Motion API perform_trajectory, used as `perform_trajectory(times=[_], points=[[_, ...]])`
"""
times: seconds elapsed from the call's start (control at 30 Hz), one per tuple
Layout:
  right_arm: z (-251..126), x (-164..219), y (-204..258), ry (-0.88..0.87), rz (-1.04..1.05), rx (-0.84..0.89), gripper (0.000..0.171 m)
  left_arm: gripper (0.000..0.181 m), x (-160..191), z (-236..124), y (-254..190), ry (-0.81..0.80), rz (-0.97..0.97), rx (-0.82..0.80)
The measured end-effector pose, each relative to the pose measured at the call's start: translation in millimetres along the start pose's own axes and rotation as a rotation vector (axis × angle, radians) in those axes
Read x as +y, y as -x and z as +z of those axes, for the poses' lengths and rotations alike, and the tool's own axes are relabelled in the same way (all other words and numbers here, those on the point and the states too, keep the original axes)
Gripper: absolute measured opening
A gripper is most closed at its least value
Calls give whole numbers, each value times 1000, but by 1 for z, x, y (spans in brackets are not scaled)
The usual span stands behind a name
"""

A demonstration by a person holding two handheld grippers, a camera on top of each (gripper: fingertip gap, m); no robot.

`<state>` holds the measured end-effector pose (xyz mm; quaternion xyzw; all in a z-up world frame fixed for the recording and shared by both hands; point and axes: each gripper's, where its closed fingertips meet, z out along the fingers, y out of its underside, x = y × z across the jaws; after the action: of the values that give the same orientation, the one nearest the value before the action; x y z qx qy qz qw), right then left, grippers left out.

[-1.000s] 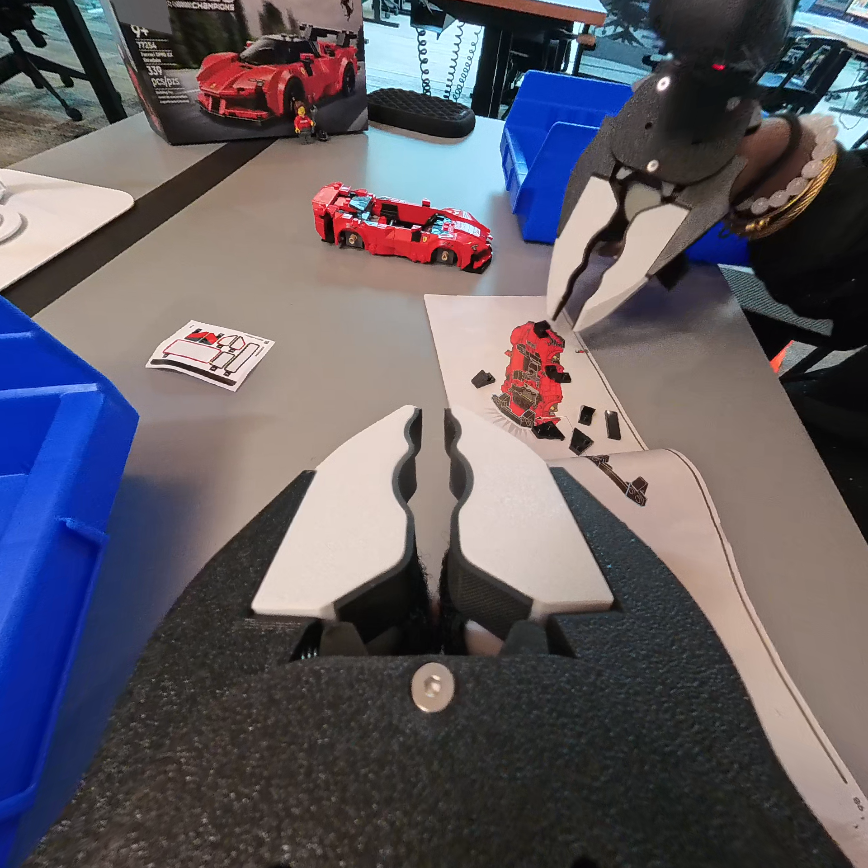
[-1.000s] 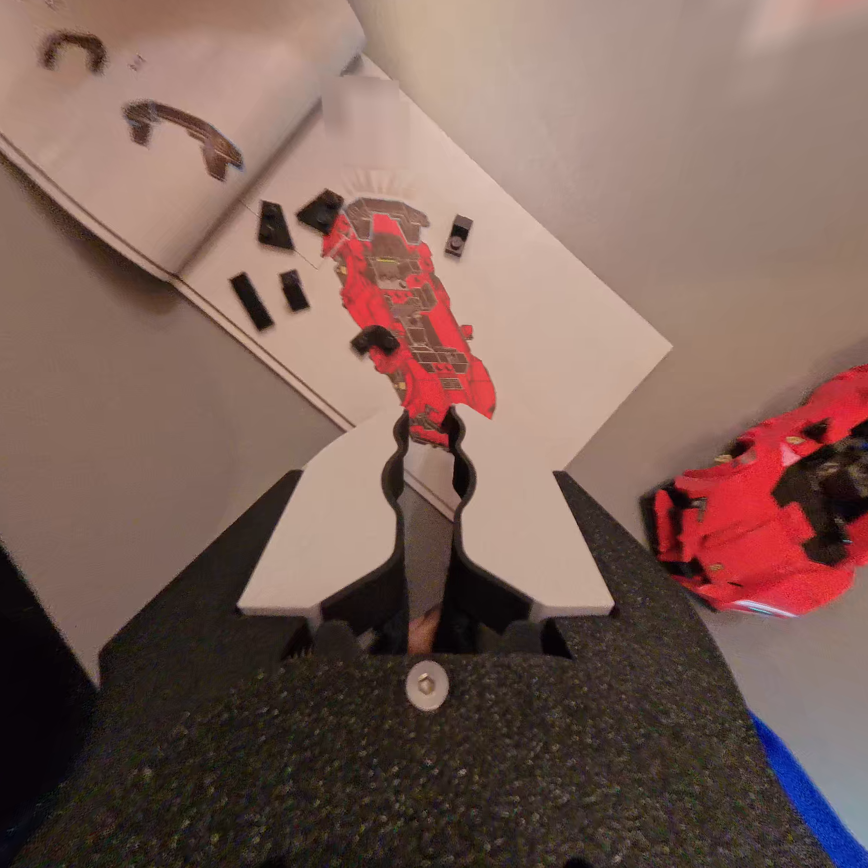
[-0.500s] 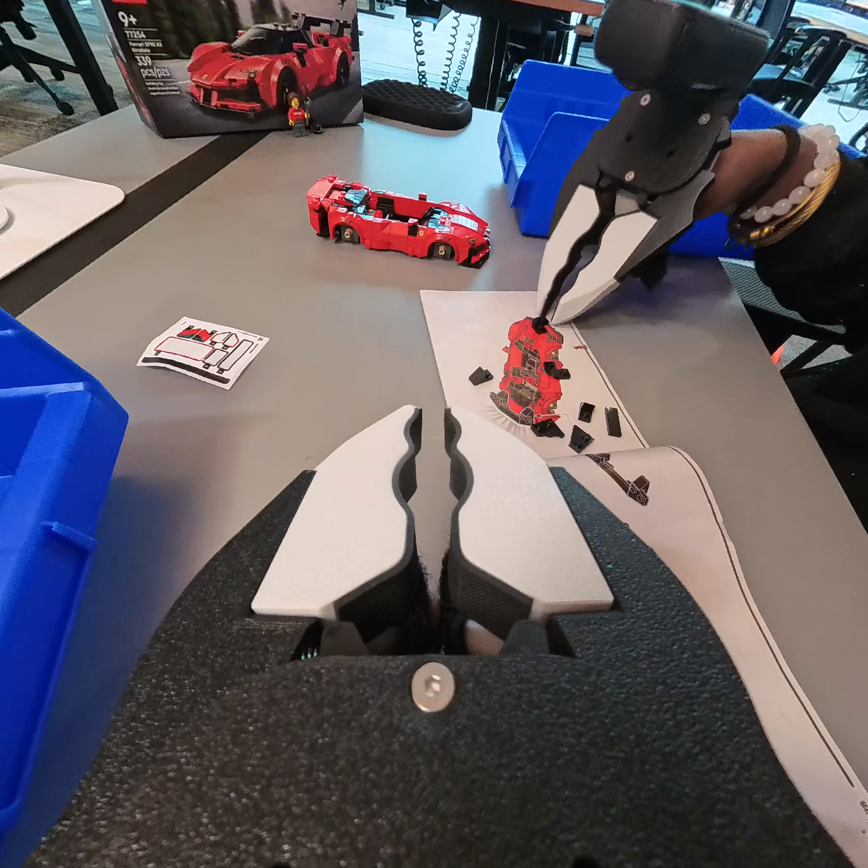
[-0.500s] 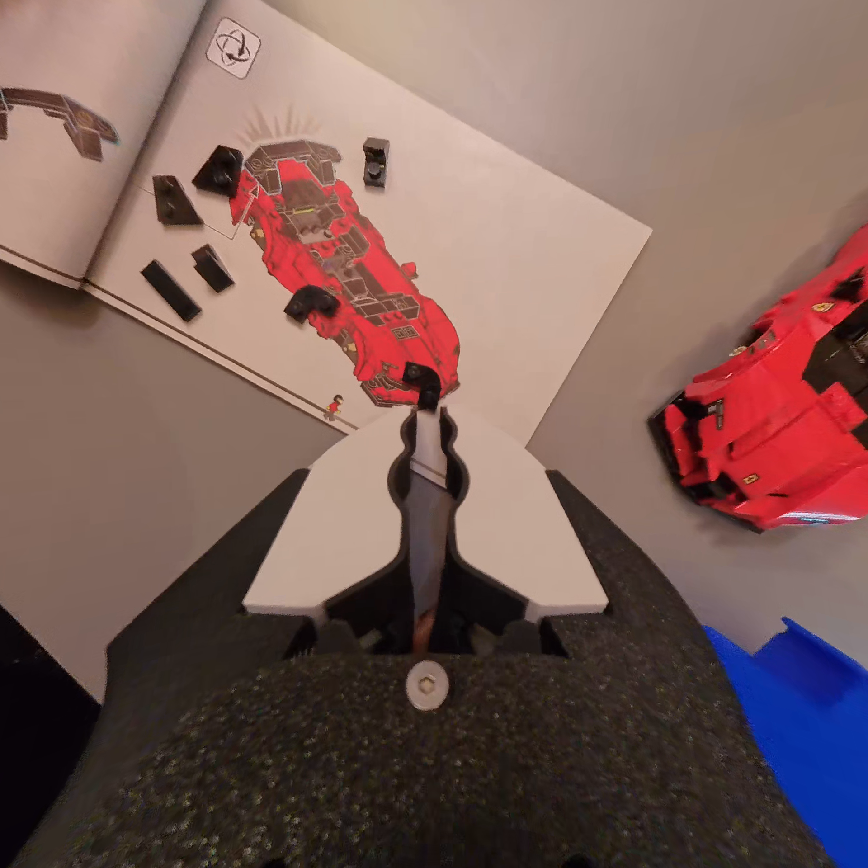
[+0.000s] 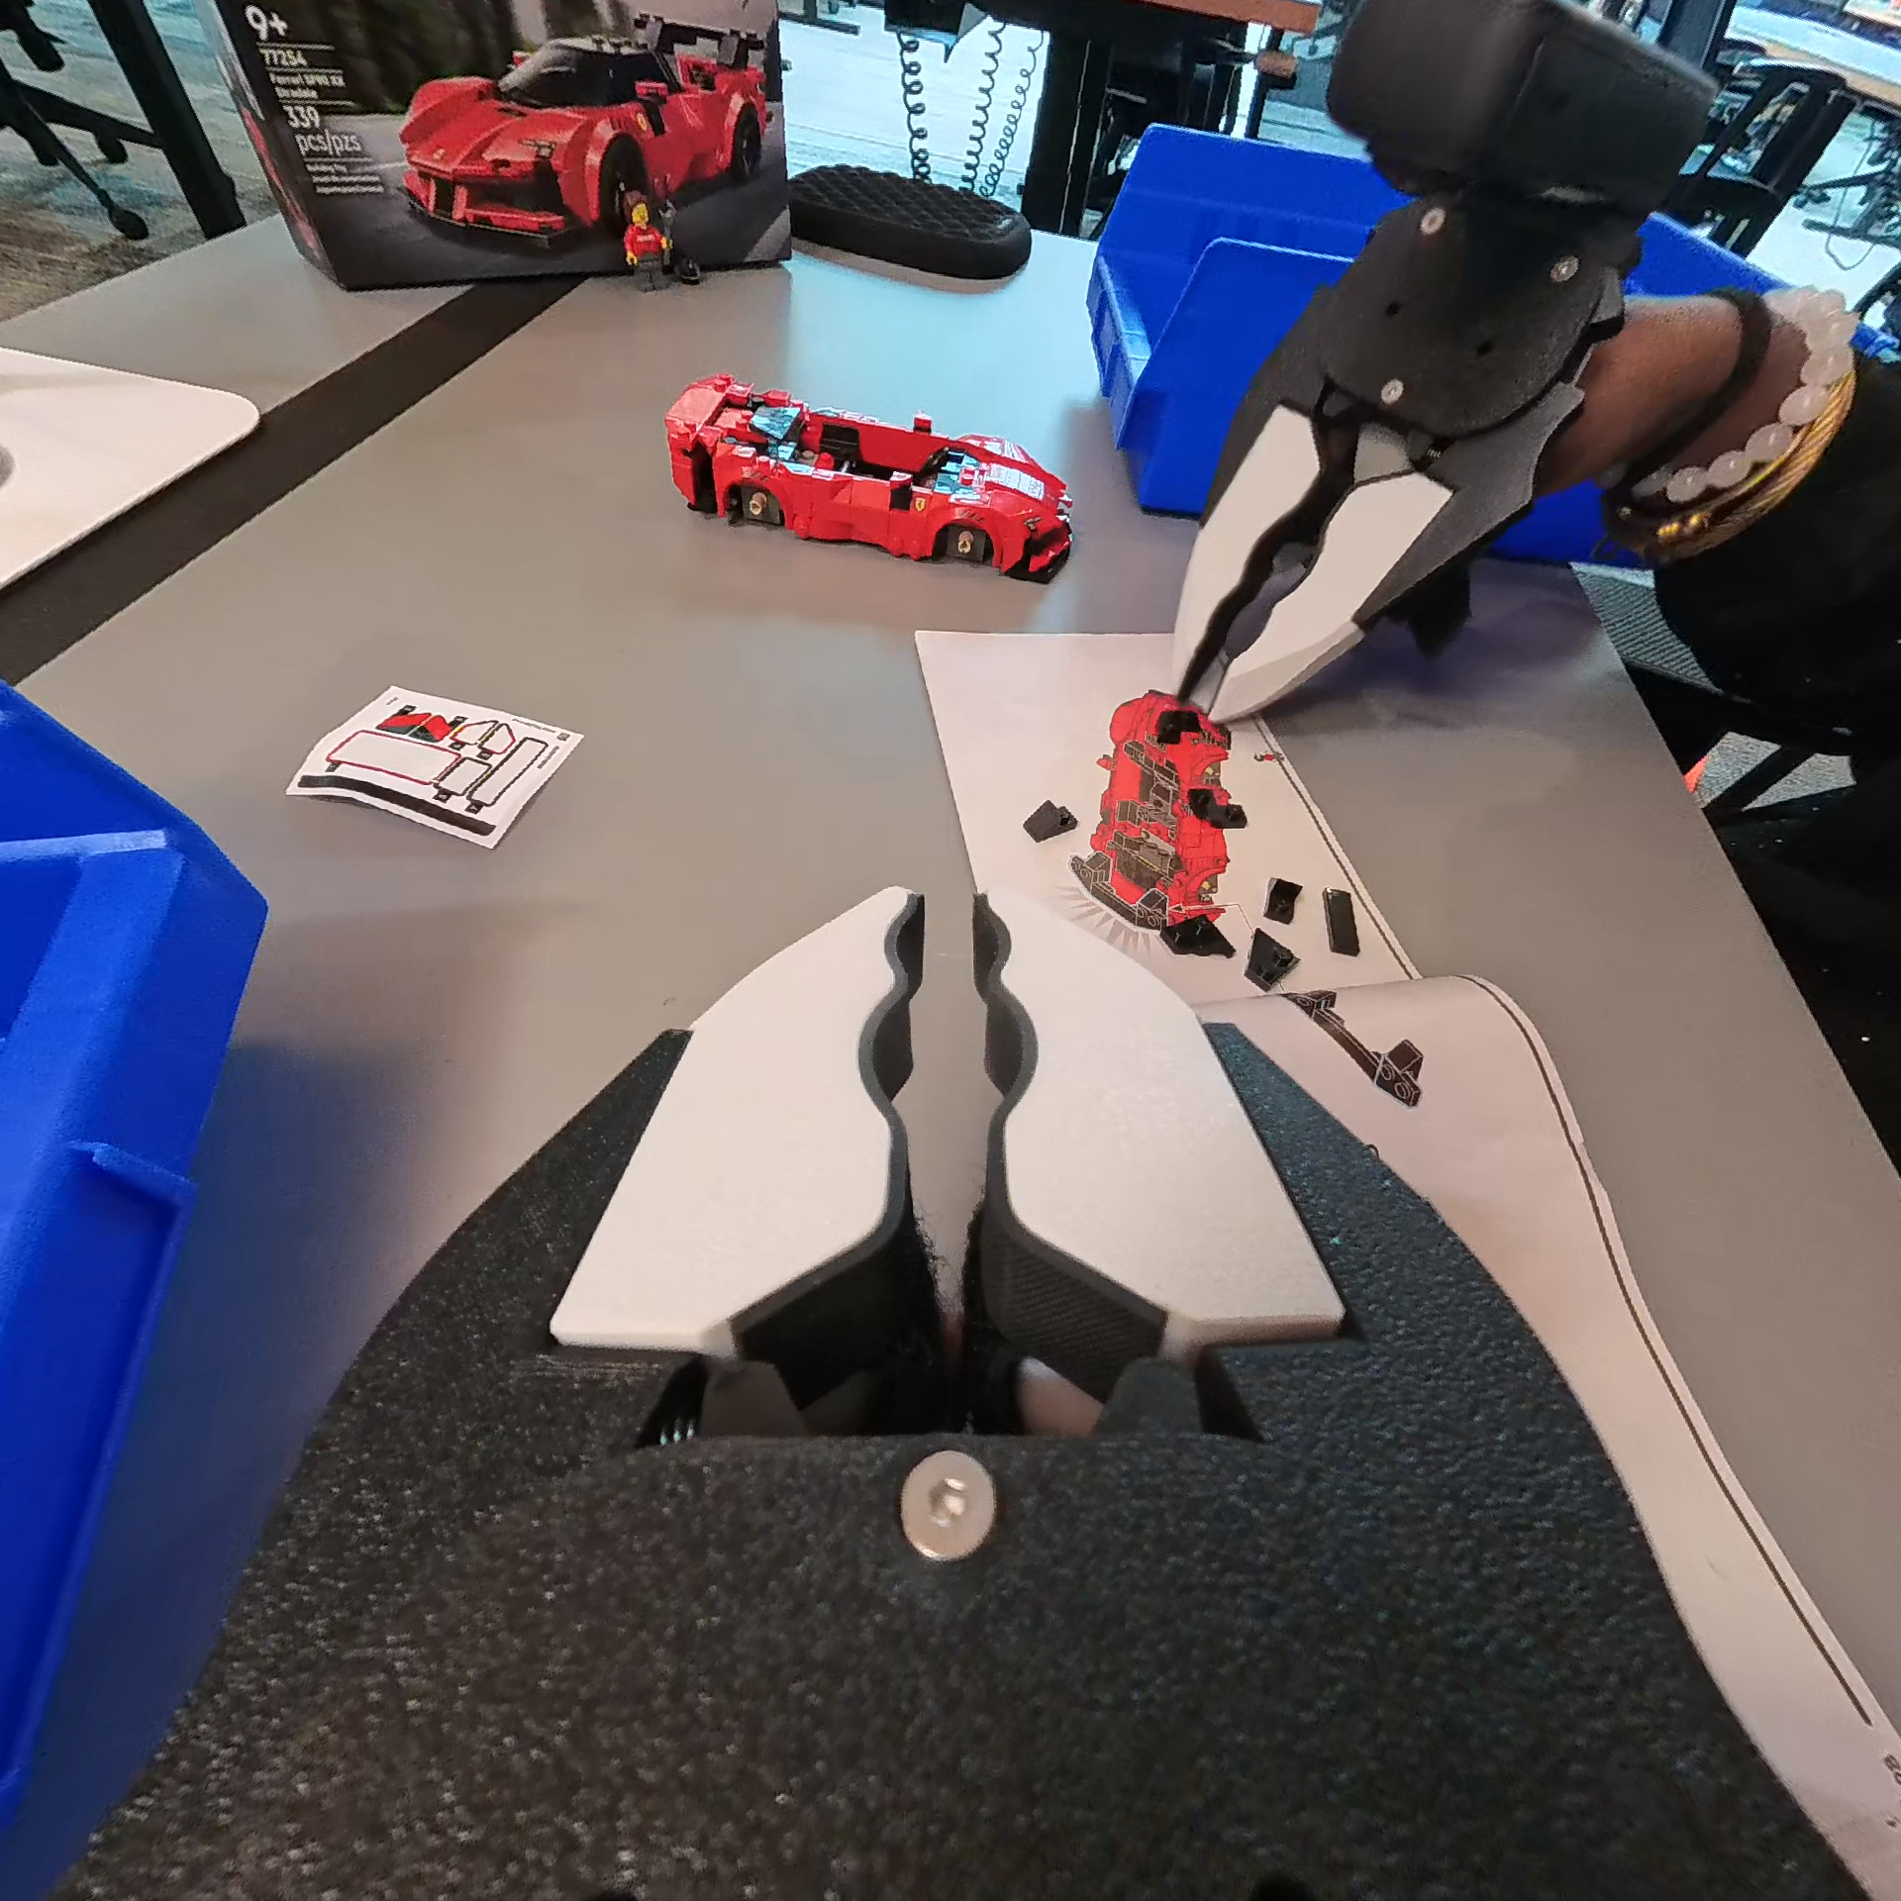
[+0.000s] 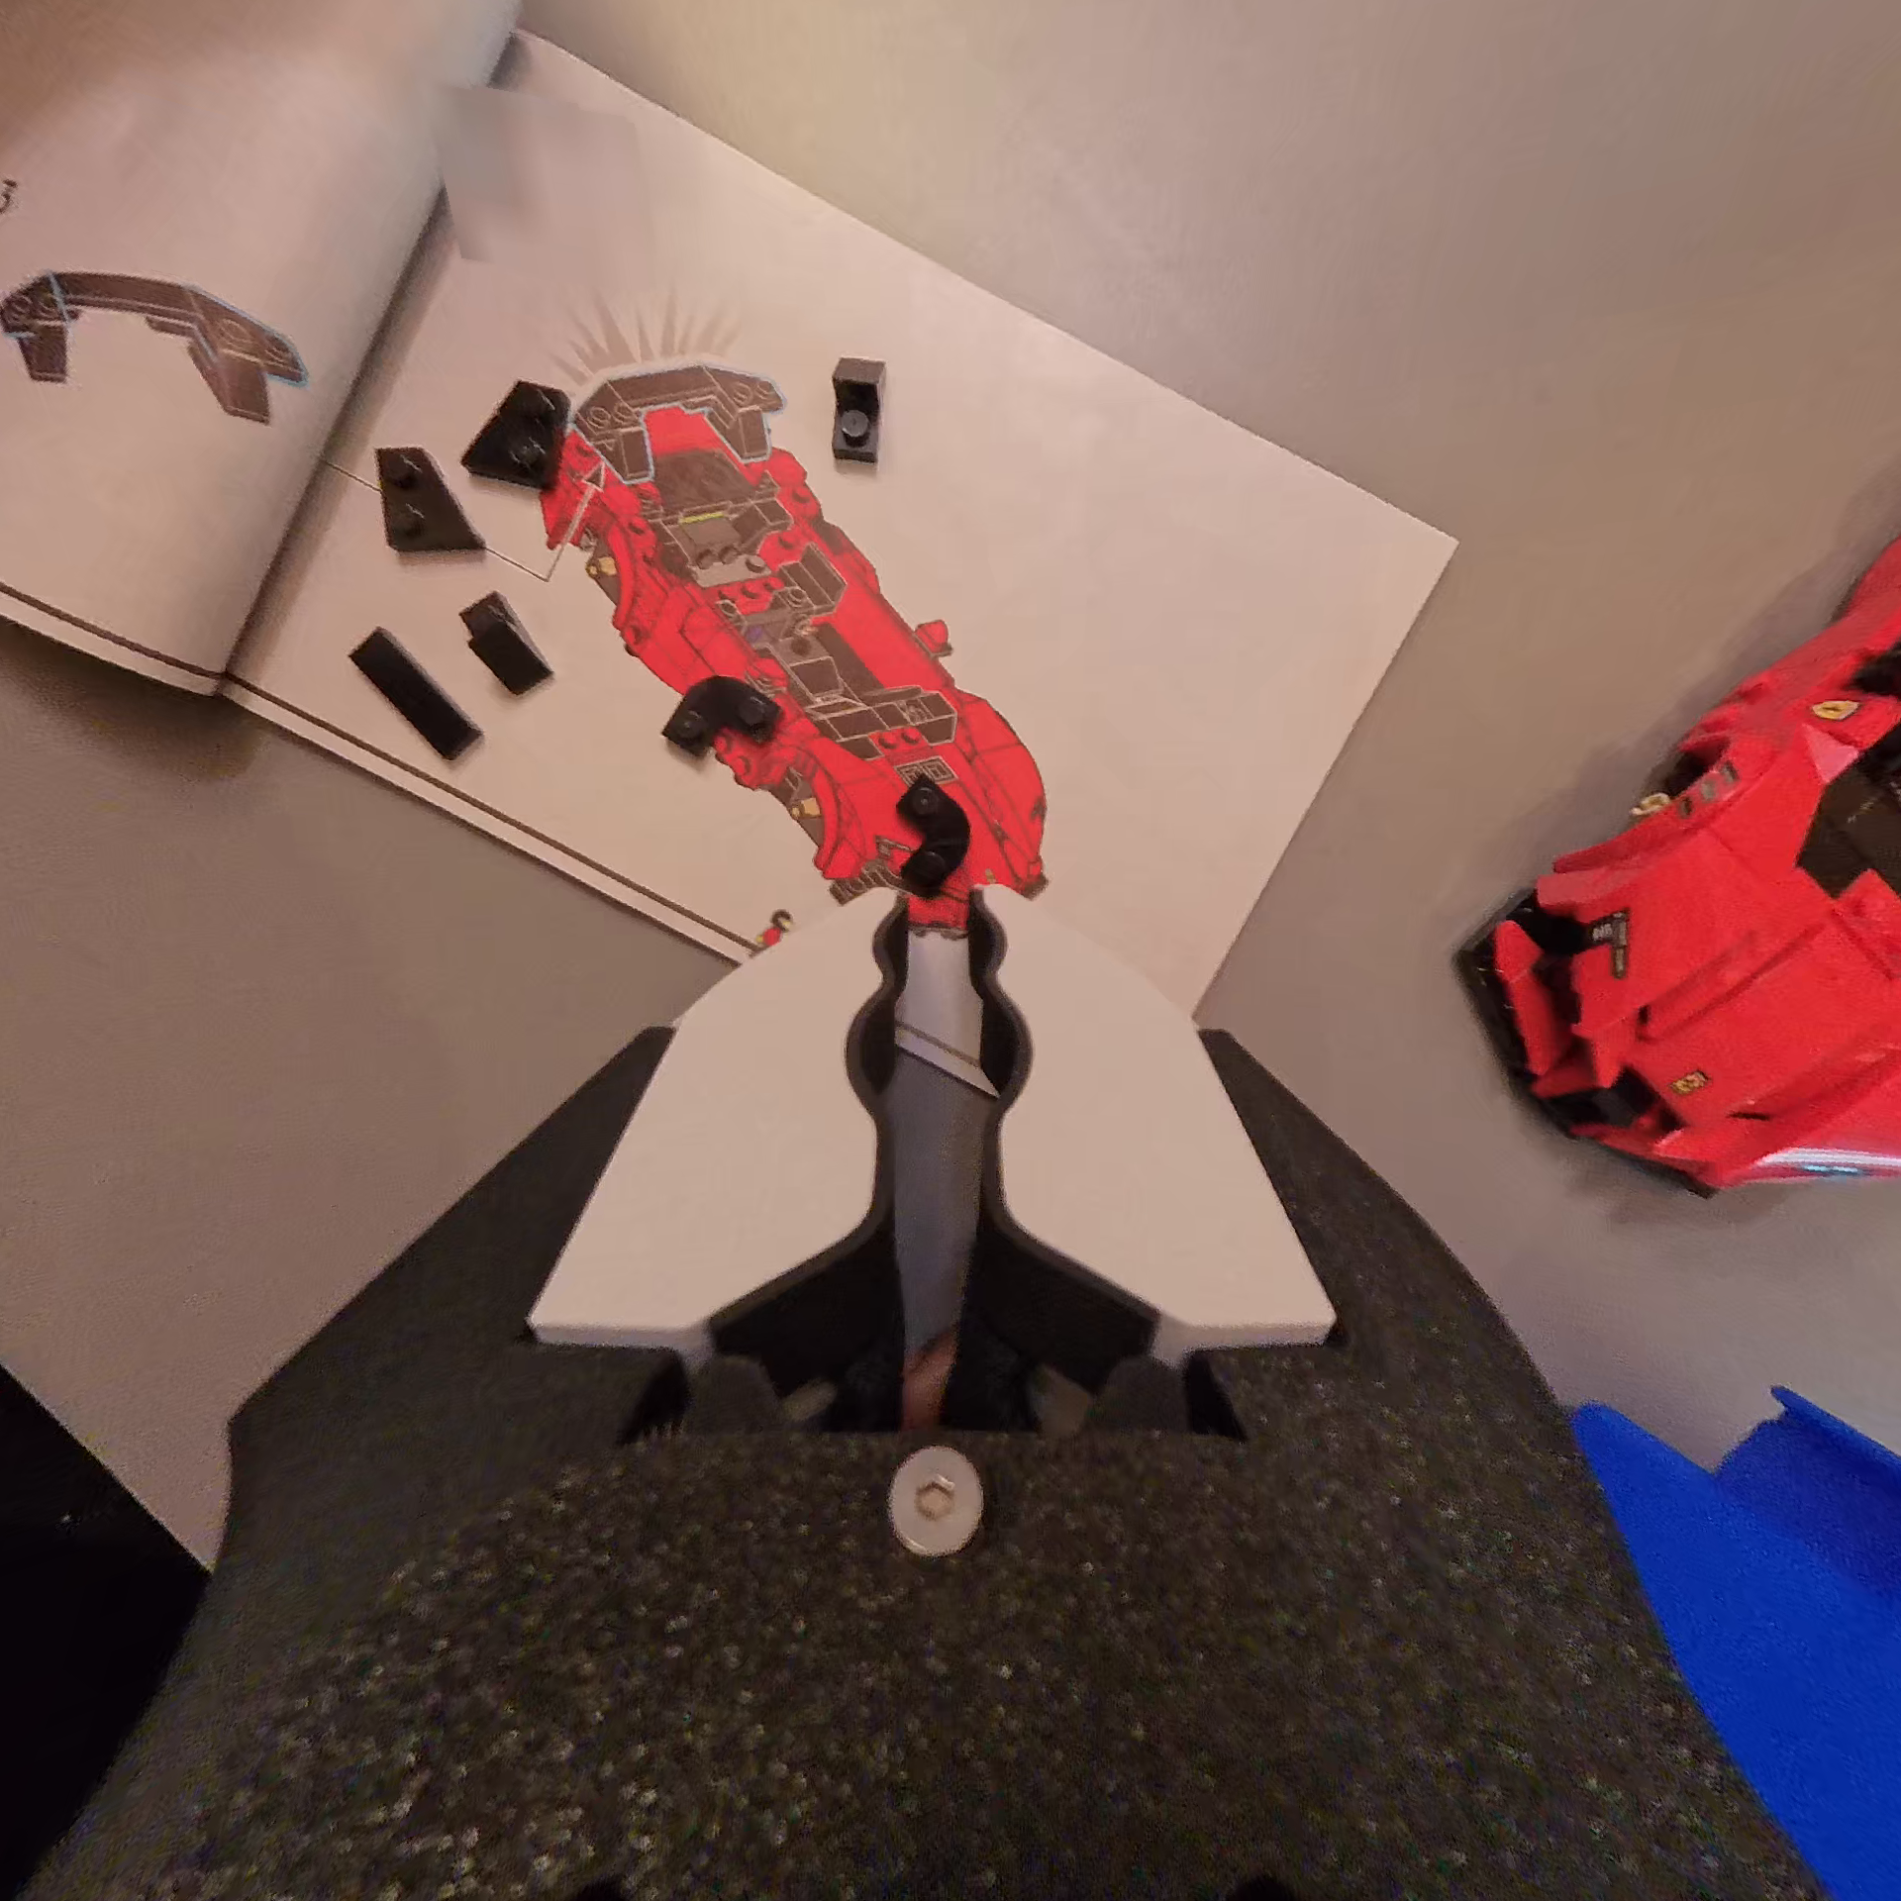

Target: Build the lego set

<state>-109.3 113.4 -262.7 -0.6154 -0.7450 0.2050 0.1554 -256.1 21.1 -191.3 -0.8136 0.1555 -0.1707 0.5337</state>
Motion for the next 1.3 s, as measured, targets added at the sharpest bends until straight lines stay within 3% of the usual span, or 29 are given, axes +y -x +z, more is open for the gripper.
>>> perform_trajectory(times=[0.2, 0.33, 0.63, 1.3], points=[[2, -8, 2, -23, -27, -18, 21, 9, 0, 0, 0, 0, 1, 0], [5, -10, 0, -23, -78, -11, 13, 9, 0, 0, 1, -4, -1, -3], [8, -14, 8, -23, -209, -43, 12, 9, 0, 0, 1, 0, -1, -2], [5, -11, 9, -12, -224, -41, 12, 9, 1, 0, 1, 1, -3, -3]])
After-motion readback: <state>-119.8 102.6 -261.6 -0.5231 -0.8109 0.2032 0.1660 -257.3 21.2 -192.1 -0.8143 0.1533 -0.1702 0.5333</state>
